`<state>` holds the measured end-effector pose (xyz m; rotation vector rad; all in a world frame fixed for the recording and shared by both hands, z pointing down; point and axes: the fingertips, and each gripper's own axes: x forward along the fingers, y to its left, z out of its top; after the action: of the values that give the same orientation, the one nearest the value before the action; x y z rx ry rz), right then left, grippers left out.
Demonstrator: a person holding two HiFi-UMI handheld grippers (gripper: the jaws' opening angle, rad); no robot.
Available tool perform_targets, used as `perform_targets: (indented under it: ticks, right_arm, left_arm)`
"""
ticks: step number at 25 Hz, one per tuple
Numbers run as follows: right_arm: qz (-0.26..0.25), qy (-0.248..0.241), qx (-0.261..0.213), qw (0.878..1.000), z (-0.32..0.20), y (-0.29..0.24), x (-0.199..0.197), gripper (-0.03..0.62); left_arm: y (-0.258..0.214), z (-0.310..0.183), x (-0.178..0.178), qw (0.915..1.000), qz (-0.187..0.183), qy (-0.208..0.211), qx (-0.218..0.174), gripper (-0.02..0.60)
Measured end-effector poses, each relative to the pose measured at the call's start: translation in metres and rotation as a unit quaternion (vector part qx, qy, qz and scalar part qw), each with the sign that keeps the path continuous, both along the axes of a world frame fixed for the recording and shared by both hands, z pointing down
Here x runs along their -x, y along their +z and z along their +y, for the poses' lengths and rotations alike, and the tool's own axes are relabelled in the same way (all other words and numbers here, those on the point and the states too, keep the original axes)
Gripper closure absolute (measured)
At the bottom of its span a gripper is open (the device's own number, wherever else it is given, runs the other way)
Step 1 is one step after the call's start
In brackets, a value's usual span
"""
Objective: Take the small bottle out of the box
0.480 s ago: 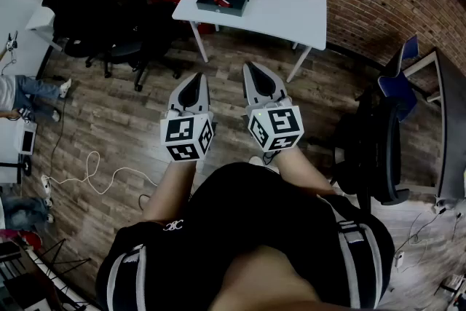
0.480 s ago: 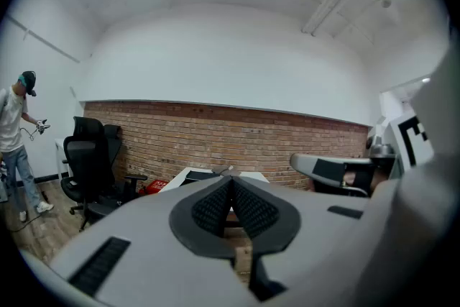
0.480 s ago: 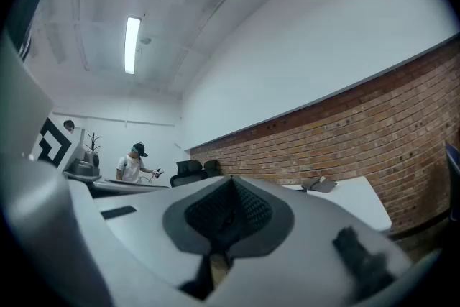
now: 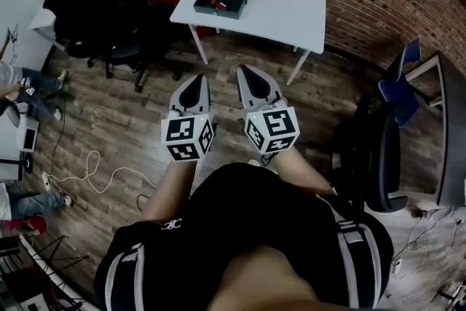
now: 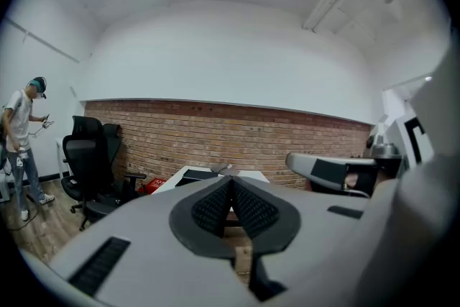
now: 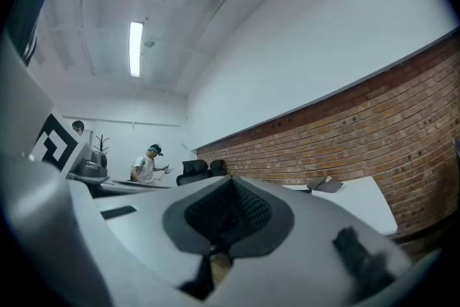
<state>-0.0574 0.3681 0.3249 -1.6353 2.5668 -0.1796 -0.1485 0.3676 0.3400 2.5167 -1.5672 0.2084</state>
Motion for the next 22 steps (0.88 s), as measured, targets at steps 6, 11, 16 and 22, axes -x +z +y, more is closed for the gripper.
perform_targets:
  ticks: [6, 11, 16, 22]
  right_arm:
    - [-0.008, -0.026, 0.006, 1.000, -0.007, 0.003, -0.010, 0.565]
    - [-0.003, -0.051, -0.002, 0.999, -0.005, 0.004, -0.024, 0.565]
    - [0.003, -0.061, 0.005, 0.998, -0.006, 0.012, -0.043, 0.565]
    - [-0.003, -0.060, 0.008, 0.998, -0.010, 0.013, -0.055, 0.565]
  left_arm:
    - [0.006, -0.005, -0.017, 0.9999, -0.002, -0.010, 0.005, 0.569]
    - [0.011, -0.006, -0.039, 0.9997, -0.003, -0.021, 0.008, 0.569]
    - [0.016, -0.003, -0.064, 0.9995, -0.004, -0.027, 0.012, 0.569]
    - [0.017, -0.007, -0.077, 0.9995, -0.006, -0.028, 0.016, 0.569]
